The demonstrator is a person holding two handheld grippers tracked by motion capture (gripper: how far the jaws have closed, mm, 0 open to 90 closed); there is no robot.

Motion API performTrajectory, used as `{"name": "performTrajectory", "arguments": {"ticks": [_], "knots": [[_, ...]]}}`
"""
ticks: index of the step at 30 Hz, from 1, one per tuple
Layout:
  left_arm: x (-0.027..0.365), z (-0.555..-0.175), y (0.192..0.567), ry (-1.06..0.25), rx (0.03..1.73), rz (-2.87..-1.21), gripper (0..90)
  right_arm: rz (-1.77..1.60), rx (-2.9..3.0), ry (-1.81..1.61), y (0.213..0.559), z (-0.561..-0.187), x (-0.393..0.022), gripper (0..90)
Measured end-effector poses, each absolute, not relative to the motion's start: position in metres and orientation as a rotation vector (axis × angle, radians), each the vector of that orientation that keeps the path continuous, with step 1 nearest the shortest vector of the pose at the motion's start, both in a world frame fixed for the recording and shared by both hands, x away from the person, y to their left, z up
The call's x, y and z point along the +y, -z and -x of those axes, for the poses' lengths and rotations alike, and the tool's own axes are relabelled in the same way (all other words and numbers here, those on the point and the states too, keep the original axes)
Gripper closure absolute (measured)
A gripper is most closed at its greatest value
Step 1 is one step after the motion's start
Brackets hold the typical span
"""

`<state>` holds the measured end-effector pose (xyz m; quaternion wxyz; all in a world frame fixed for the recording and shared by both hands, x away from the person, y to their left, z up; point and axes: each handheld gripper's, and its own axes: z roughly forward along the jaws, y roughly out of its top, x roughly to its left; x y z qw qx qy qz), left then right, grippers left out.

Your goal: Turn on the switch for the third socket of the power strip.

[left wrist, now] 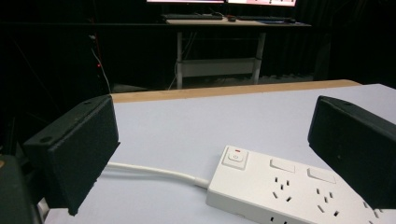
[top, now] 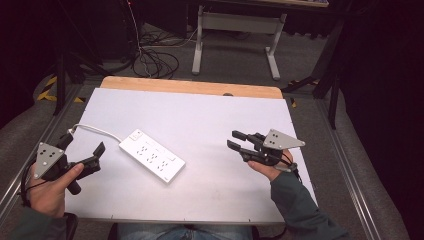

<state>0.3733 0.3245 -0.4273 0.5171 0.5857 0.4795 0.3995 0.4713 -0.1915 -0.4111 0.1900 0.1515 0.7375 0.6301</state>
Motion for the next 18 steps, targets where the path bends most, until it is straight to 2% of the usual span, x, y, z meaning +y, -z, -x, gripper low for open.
{"name": "performTrajectory", "arguments": {"ticks": [9, 12, 15, 18], "knots": [[0.3245, -0.3733, 0.4274, -0.957, 1.152, -1.408, 2.3, -0.427, 2.027, -1.821, 0.4086, -0.4705, -0.1927, 41.3], [0.3245, -0.3733, 0.4274, -0.957, 1.152, -1.408, 2.3, -0.442, 2.030, -1.824, 0.4090, -0.4717, -0.1928, 28.0], [0.3244, -0.3736, 0.4275, -0.958, 1.153, -1.406, 2.3, -0.456, 2.041, -1.825, 0.4099, -0.4730, -0.1934, 7.8], [0.3245, -0.3741, 0.4275, -0.955, 1.154, -1.410, 2.3, -0.478, 2.038, -1.811, 0.4107, -0.4741, -0.1940, 3.1]]}}
